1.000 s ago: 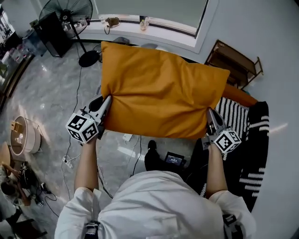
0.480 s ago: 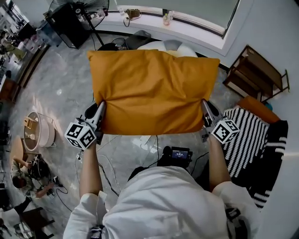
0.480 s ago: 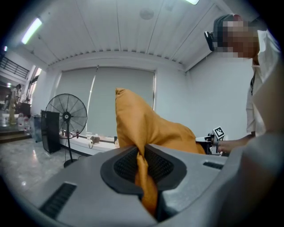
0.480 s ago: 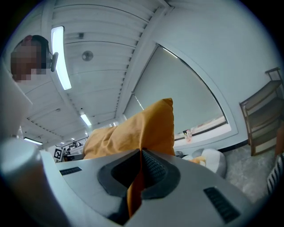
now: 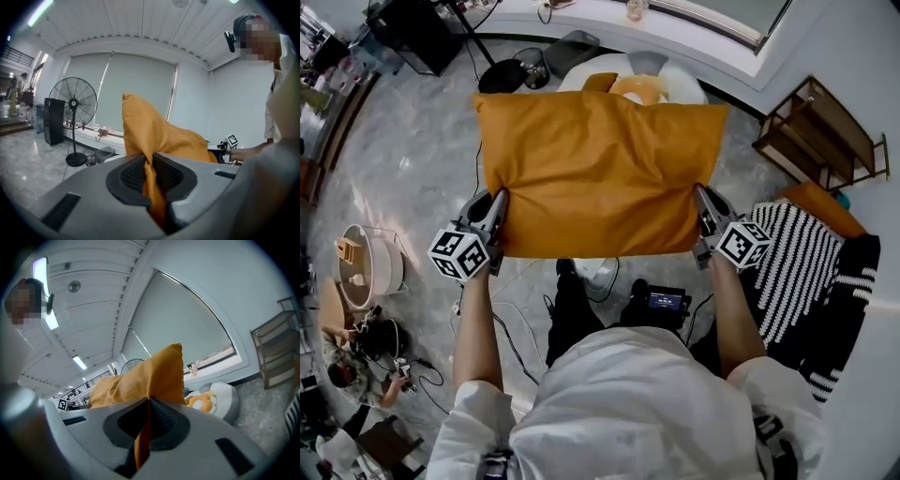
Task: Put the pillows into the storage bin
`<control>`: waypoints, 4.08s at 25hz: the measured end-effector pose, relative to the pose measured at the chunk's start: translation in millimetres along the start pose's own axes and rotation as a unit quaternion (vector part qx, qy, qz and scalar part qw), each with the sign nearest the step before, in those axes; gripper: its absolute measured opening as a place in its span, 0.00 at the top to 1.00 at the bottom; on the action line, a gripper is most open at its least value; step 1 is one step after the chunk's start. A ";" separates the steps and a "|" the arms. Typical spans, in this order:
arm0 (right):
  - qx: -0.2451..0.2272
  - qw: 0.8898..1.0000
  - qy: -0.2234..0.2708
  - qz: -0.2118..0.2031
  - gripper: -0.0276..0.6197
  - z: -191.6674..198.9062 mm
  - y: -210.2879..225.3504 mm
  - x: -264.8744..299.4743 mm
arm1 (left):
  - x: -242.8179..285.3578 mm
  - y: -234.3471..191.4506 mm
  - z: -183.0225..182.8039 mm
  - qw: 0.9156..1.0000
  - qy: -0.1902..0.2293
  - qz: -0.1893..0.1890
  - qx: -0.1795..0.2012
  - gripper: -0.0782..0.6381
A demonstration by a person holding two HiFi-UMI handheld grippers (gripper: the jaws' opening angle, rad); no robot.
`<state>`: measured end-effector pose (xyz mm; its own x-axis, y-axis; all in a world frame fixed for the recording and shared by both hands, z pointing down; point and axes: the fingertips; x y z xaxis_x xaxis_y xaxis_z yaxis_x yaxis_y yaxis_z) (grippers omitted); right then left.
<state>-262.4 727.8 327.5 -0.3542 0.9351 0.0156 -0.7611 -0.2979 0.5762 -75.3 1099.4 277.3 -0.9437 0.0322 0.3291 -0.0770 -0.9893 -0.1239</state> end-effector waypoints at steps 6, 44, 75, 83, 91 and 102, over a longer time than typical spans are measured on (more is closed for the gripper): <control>0.037 0.996 -0.005 0.079 0.91 52.0 37.1 59.0 | 86.2 -77.3 42.4 0.997 -0.057 0.051 -0.029 0.83; 0.173 0.950 -0.136 0.223 0.91 398.2 307.1 245.6 | 386.3 -296.0 425.7 0.927 -0.361 0.051 -0.084 0.83; -0.250 0.966 0.039 0.041 0.90 89.7 -0.9 258.7 | 197.4 -130.1 64.5 0.990 0.126 0.060 0.012 0.79; -0.322 0.943 0.083 0.014 0.90 -41.1 -99.3 169.2 | 89.8 -49.6 -63.4 0.975 0.219 0.011 0.042 0.82; -0.322 0.942 0.093 0.004 0.90 -103.1 -125.1 75.6 | 6.4 15.4 -116.6 0.967 0.248 -0.027 0.051 0.83; -0.309 0.949 0.042 -0.040 0.88 -62.0 -145.8 24.0 | -75.2 47.4 -81.4 0.970 0.221 -0.088 0.054 0.83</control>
<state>-193.7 781.8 193.2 -0.3043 0.9486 -0.0874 -0.9516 -0.3069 -0.0179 -34.1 1061.8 170.4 -0.9667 0.2358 -0.0995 -0.2373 -0.9714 0.0036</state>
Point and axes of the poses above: the fingertips, and each gripper's own axes: x forward along the fingers, y to its right, z out of its underside, and after that the axes turned 11 degrees about -z, right-handed
